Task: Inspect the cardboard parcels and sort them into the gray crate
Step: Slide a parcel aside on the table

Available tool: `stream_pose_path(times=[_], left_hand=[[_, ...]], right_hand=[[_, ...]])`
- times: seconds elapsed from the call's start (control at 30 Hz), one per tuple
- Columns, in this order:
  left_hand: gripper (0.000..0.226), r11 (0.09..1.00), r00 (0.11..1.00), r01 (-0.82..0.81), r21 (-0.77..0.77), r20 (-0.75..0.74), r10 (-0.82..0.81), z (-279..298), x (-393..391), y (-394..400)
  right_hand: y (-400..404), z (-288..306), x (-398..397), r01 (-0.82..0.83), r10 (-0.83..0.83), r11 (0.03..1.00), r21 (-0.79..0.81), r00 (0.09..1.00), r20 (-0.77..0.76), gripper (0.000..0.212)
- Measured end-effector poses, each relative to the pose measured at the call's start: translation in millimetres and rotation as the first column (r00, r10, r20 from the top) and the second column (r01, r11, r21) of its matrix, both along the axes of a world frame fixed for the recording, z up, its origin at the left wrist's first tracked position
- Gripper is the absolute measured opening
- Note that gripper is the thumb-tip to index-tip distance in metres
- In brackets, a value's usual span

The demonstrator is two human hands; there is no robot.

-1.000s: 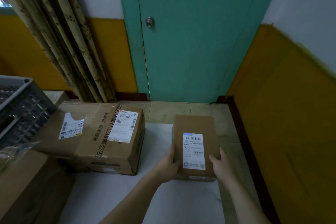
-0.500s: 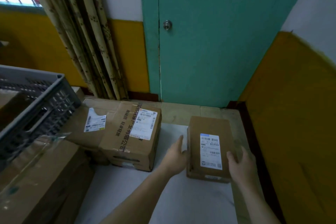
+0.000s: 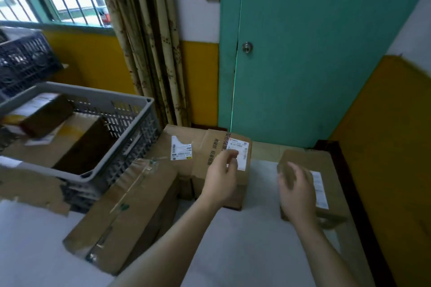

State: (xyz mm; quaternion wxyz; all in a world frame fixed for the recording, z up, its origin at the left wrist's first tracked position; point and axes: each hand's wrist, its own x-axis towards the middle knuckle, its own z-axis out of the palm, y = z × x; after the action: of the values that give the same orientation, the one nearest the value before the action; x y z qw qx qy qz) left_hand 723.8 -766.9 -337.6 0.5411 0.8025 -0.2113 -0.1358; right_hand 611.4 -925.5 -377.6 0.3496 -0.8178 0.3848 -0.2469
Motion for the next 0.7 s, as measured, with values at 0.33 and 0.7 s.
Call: stream_pose_path(times=[0.33, 0.7], left_hand=[[0.036, 0.956, 0.957, -0.215, 0.202, 0.24, 0.164, 1, 48, 169], [0.033, 0.876, 0.963, -0.099, 0.473, 0.266, -0.035, -25, 61, 266]], right_hand=[[182, -18, 46, -0.215, 0.224, 0.938, 0.271, 0.975, 0.0, 0.051], [299, -35, 80, -0.215, 0.336, 0.784, 0.582, 0.936, -0.107, 0.089]])
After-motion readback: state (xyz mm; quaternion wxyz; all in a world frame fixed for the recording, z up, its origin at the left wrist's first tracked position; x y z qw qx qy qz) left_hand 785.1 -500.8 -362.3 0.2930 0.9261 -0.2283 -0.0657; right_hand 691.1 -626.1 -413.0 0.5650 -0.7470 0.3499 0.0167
